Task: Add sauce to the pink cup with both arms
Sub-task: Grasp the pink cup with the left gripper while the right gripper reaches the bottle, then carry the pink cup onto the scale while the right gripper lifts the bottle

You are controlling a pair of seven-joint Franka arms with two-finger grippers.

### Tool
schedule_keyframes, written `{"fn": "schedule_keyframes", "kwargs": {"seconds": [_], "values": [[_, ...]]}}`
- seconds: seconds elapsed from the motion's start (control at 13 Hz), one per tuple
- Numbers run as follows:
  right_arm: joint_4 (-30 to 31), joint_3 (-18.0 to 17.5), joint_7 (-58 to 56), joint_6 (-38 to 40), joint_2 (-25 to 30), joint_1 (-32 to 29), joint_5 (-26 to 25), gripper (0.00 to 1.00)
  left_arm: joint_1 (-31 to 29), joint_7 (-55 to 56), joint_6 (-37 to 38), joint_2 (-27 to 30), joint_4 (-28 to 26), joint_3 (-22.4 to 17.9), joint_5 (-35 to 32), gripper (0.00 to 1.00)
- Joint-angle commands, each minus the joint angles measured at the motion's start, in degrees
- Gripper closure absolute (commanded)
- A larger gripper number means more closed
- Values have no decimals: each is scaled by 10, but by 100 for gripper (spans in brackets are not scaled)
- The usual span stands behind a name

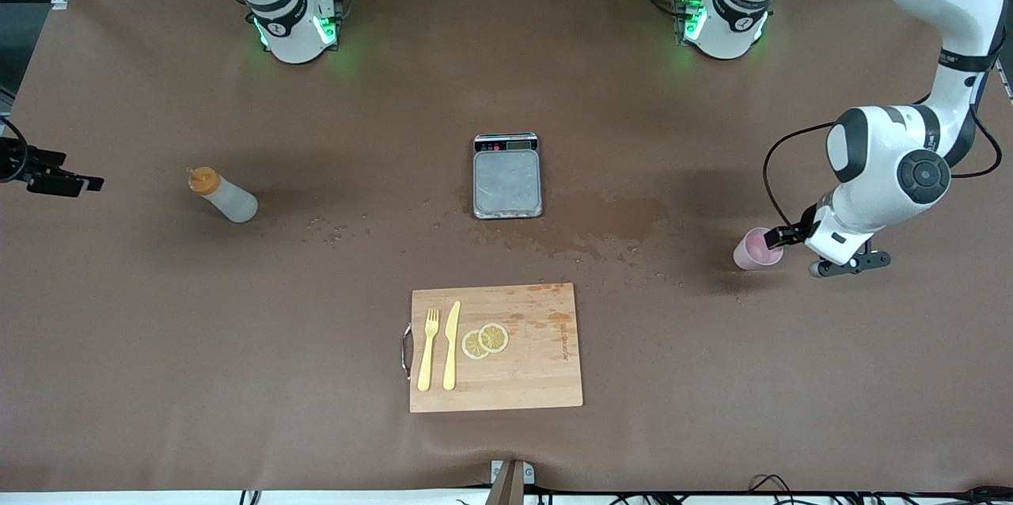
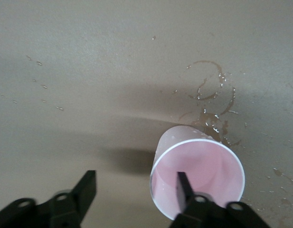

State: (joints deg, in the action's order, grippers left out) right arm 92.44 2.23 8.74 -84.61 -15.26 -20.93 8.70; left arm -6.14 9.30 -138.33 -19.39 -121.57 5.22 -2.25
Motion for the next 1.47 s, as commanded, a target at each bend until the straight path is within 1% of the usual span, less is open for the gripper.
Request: {"fn": "schedule_keyframes", "kwargs": {"seconds": [0.0, 0.15, 0.23, 0.39, 0.46, 0.54, 0.62, 0.77, 0.85, 1.0, 1.08, 1.31, 1.39], "values": [[-16, -9, 9, 16, -46, -51, 55, 0, 2, 8, -12, -5, -2, 3, -7, 63], [-16, -8, 14, 30, -77, -73, 71, 0, 2, 8, -12, -8, -2, 7, -7, 95], [-16, -8, 32, 31, -98, -82, 80, 0, 2, 8, -12, -9, -2, 7, -7, 100], [-16, -8, 75, 31, -129, -115, 146, 0, 2, 8, -12, -9, -1, 7, -6, 100], [-16, -8, 113, 41, -139, -119, 165, 0, 2, 8, -12, -9, -1, 10, -5, 100], [-16, -9, 146, 47, -150, -117, 170, 0, 0, 8, -12, -6, -1, 18, -4, 100], [-15, -9, 156, 47, -163, -118, 185, 0, 0, 8, -8, 0, -1, 20, -4, 100], [-16, -9, 157, 52, -207, -140, 240, 0, -3, 8, 9, 22, -1, 45, -4, 100], [-16, -9, 159, 54, -225, -144, 258, 0, -3, 11, 18, 36, -2, 62, -2, 100], [-14, -9, 160, 56, -236, -142, 262, 0, -1, 78, 39, 59, 4, 117, -3, 100], [-13, -9, 159, 56, -246, -145, 262, 0, -1, 123, 46, 65, 5, 153, -3, 100], [-11, -10, 154, 67, -278, -145, 264, 0, 1, 273, 46, 63, 10, 260, -6, 100], [-4, -10, 154, 67, -282, -140, 264, 0, 3, 316, 46, 61, 19, 286, -7, 100]]}}
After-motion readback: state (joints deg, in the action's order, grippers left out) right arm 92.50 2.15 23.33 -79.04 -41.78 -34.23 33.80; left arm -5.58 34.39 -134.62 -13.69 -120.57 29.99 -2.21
